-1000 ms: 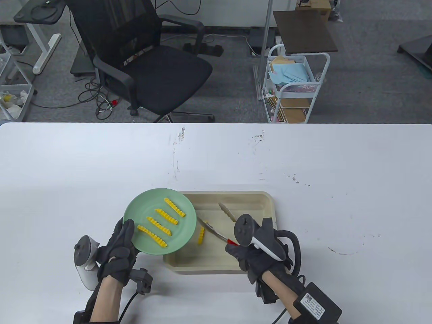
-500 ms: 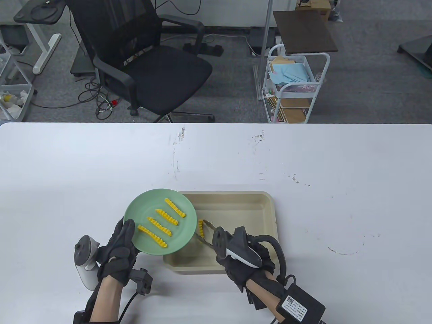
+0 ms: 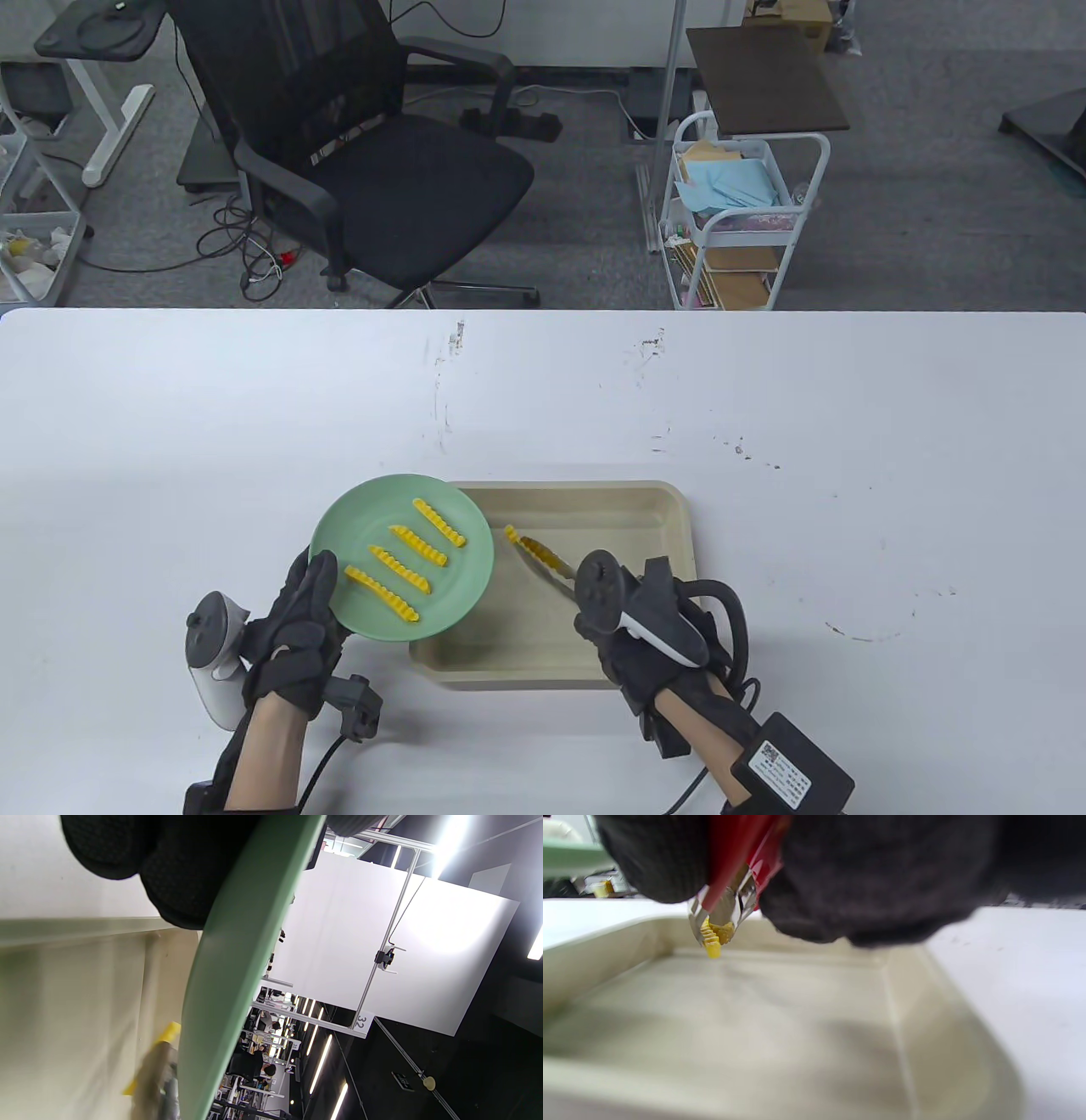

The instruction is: Hold plate and receive fries gripped by tongs from baking tray

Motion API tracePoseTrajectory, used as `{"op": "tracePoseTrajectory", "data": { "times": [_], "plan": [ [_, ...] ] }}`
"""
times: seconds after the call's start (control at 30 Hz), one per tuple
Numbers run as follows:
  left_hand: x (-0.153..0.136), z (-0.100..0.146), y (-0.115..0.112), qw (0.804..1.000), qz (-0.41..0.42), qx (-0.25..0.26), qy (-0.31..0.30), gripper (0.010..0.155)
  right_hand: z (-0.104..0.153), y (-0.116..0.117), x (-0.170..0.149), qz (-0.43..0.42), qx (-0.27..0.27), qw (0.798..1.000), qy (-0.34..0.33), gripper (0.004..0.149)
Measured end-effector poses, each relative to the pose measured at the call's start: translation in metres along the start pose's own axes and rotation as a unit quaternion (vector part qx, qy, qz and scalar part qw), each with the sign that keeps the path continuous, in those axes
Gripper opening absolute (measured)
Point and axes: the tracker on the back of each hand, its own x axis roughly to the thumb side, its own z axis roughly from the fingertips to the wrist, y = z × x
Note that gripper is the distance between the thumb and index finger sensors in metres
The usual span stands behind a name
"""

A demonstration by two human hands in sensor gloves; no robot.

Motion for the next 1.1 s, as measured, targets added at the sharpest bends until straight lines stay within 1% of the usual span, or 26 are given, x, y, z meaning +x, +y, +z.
{"op": "tracePoseTrajectory", "data": {
  "times": [0.1, 0.13, 0.27, 0.33, 0.47, 0.53, 0.67, 0.87, 1.1],
  "plan": [
    [0.0, 0.0, -0.001, 1.0, 0.008, -0.005, 0.002, 0.062, 0.002, -0.026, -0.01, -0.009, -0.047, 0.999, 0.017, 0.066],
    [0.0, 0.0, -0.001, 1.0, 0.008, -0.005, 0.003, 0.062, 0.004, -0.038, -0.011, -0.019, -0.065, 0.998, 0.018, 0.066],
    [0.0, 0.0, -0.001, 1.0, 0.007, -0.007, 0.003, 0.062, 0.015, -0.062, -0.002, -0.053, -0.092, 0.994, -0.011, 0.066],
    [0.0, 0.0, -0.001, 1.0, 0.008, -0.008, 0.004, 0.062, 0.019, -0.068, 0.007, -0.061, -0.089, 0.993, -0.036, 0.066],
    [0.0, 0.0, -0.001, 1.0, 0.006, -0.009, 0.006, 0.062, 0.024, -0.066, 0.03, -0.064, -0.062, 0.993, -0.075, 0.066],
    [0.0, 0.0, -0.001, 1.0, 0.006, -0.011, 0.007, 0.062, 0.023, -0.063, 0.041, -0.038, -0.061, 0.994, -0.078, 0.066],
    [-0.001, 0.0, -0.002, 1.0, 0.005, -0.016, 0.009, 0.062, 0.017, -0.057, 0.051, -0.002, -0.056, 0.996, -0.074, 0.066],
    [-0.001, -0.001, -0.002, 1.0, 0.007, -0.02, 0.01, 0.062, 0.012, -0.053, 0.059, 0.021, -0.043, 0.996, -0.071, 0.066],
    [-0.001, -0.001, -0.002, 1.0, 0.0, -0.02, 0.009, 0.061, 0.012, -0.049, 0.06, 0.035, -0.038, 0.996, -0.066, 0.066]
  ]
}}
